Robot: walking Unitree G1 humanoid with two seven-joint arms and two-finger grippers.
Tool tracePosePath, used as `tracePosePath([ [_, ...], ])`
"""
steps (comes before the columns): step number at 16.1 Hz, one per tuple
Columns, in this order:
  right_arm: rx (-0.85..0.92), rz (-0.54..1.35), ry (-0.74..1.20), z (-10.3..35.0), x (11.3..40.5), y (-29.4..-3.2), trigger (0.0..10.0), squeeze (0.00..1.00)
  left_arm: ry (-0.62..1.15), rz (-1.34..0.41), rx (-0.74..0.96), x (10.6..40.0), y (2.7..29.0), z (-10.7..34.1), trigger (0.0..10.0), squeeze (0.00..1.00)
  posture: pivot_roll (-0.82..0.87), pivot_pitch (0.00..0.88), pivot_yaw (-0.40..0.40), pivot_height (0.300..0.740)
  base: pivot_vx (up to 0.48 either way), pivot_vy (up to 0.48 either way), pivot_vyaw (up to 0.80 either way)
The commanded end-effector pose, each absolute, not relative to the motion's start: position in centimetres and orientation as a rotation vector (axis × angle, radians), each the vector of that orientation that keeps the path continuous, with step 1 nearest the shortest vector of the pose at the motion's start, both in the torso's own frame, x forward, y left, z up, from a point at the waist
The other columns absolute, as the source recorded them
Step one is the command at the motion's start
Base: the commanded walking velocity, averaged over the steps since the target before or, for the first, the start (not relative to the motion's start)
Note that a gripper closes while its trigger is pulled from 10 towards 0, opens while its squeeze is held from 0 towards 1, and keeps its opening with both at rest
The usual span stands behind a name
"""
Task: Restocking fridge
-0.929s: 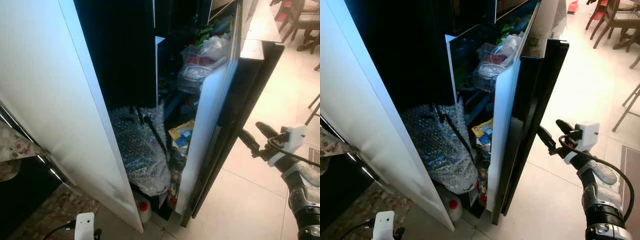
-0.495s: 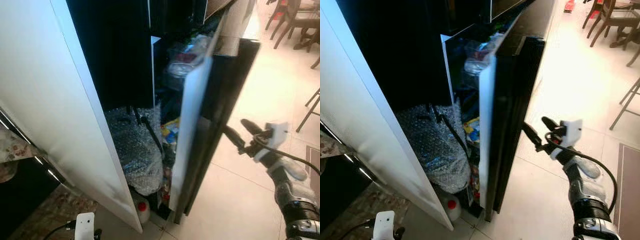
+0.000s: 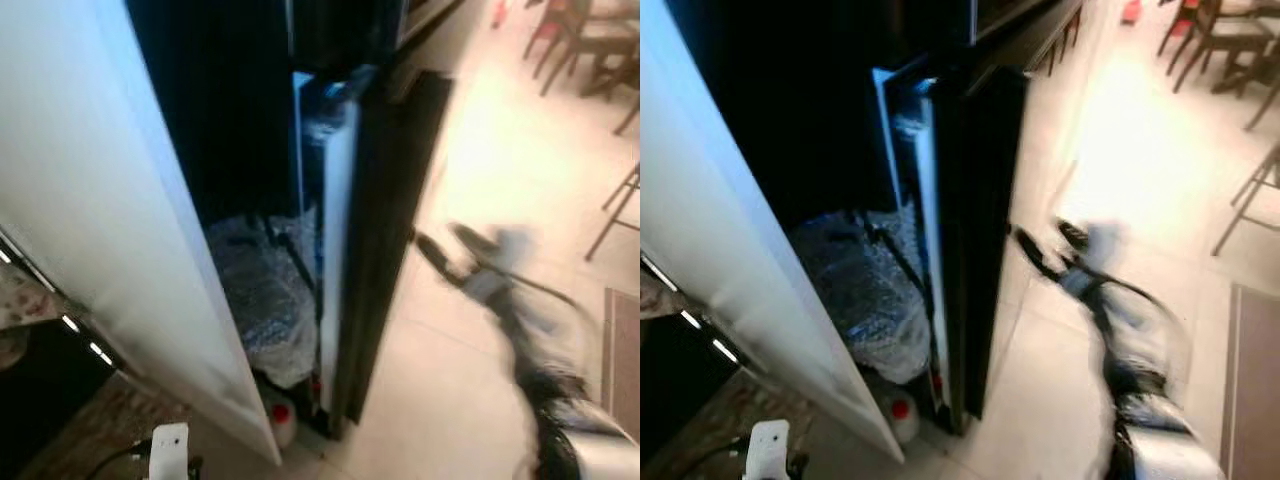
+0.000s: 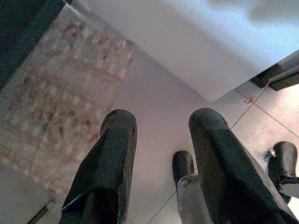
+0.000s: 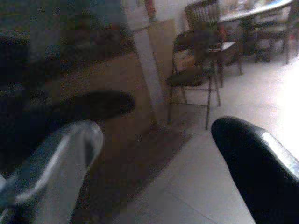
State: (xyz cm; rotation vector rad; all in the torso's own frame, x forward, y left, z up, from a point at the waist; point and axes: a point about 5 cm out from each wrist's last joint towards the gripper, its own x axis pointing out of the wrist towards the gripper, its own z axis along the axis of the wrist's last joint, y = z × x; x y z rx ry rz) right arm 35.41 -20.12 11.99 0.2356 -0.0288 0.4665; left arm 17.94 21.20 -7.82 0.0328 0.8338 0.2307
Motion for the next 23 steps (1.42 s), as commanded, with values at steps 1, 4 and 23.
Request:
tracePosePath([
  [1,0.220,0.462,-0.045,12.9,36.3,-19.1,10.0,0.00,0.852,0.244,0.039,17.5,21.5,-8.0,10.0,0.00,-0.04,0.000,0.032,0.740,0.000,0.000,0.00],
  [4,0.251,0.467,-0.071,14.3,37.5,-17.6,10.0,0.00,0.847,0.249,0.044,17.5,21.8,-7.9,10.0,0.00,-0.03,0.000,0.034,0.740,0.000,0.000,0.00],
  [23,0.261,0.587,-0.023,15.1,38.7,-12.8,10.0,0.00,0.852,0.258,0.039,17.4,21.9,-8.0,10.0,0.00,-0.01,0.000,0.028,0.740,0.000,0.000,0.00],
])
